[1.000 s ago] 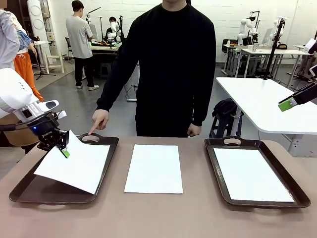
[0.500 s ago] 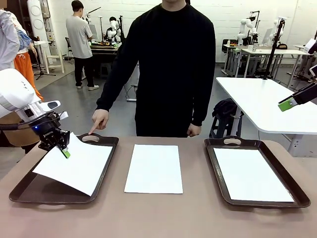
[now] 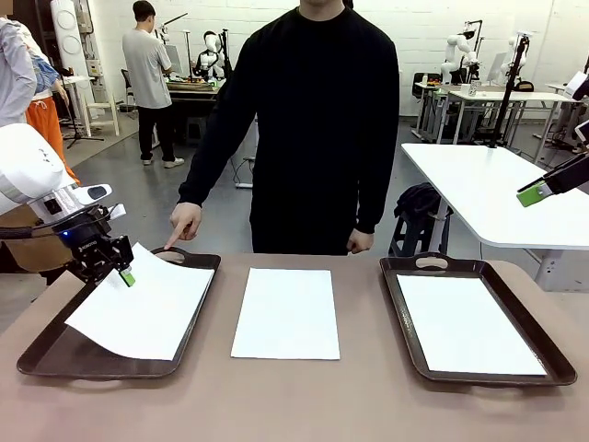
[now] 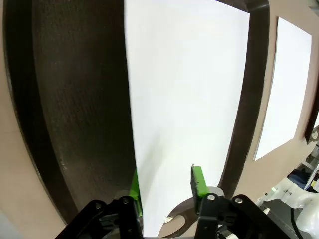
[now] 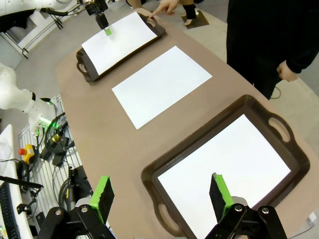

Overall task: Sort the A4 documents.
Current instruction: Place the A4 Paper in the designated Handle tray.

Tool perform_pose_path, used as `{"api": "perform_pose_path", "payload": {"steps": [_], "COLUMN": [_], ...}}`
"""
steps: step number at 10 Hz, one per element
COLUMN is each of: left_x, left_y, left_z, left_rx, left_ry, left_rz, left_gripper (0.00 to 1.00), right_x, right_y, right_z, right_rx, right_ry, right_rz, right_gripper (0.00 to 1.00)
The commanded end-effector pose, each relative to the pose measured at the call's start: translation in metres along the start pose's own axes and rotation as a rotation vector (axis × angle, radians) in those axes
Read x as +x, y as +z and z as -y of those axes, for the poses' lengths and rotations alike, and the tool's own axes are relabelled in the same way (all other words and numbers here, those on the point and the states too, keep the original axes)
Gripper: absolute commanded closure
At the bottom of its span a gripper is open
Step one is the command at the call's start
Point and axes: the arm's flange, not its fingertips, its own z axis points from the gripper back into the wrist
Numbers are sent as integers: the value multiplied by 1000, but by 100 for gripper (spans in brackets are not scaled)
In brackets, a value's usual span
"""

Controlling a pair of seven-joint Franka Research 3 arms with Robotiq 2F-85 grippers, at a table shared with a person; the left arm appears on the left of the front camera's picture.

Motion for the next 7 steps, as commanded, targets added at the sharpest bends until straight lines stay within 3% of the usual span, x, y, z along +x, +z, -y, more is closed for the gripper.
{"api": "perform_pose_path", "payload": {"steps": [1, 2, 3, 4, 5, 6, 7], "left_x": [1, 1, 2, 0, -1, -3, -4], "left_y": [8, 10, 13, 16, 19, 20, 21], "left_z": [-2, -2, -1, -2, -2, -3, -3], "left_rx": [73, 89, 108, 113, 112, 115, 117], "left_ry": [6, 7, 7, 10, 13, 15, 14], "left_rz": [-2, 5, 9, 23, 41, 43, 38], "left_gripper": [19, 16, 29, 0, 9, 0, 0], "right_x": [0, 0, 0, 0, 0, 0, 0], "right_y": [-1, -1, -1, -1, -1, -1, -1], "right_z": [0, 0, 0, 0, 0, 0, 0], "right_rx": [4, 4, 4, 4, 4, 4, 4], "right_ry": [3, 3, 3, 3, 3, 3, 3], "right_rz": [1, 1, 1, 1, 1, 1, 1], "right_gripper": [0, 0, 0, 0, 0, 0, 0]}}
